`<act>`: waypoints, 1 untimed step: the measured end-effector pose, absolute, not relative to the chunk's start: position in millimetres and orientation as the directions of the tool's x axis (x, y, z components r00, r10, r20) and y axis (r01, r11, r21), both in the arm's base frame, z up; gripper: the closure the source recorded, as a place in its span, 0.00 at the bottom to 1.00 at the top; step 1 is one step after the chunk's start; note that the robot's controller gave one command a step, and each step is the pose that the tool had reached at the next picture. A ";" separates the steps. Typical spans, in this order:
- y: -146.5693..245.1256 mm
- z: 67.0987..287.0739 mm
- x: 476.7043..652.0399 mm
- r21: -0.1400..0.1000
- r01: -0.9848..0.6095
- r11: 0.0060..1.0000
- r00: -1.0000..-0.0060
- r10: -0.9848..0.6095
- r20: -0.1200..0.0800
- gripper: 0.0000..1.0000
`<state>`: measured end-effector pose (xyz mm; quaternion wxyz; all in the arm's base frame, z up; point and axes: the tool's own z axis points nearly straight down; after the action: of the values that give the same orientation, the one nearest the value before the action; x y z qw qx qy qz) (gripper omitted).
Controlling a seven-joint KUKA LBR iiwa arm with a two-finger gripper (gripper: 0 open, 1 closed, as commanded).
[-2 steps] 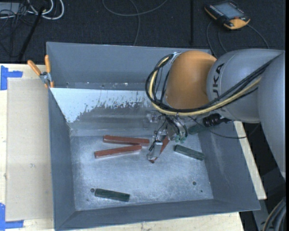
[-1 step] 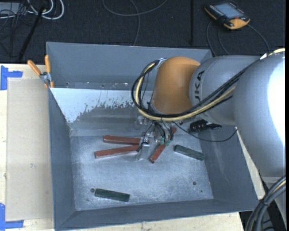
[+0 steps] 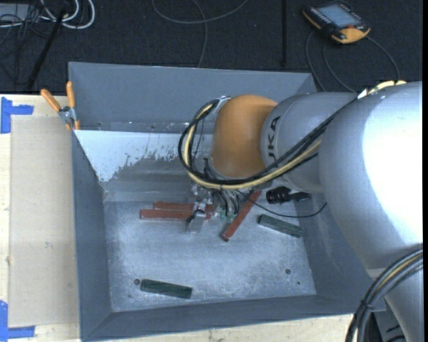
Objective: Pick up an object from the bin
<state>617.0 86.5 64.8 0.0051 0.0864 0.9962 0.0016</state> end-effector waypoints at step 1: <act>85.3 69.4 613.1 0.002 0.174 0.985 -0.985 0.174 -0.005 1.00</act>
Offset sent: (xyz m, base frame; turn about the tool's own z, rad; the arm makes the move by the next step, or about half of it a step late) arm -0.0041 0.0481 0.0164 -0.1531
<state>613.1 85.3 69.4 0.0025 0.0874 0.9962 0.0009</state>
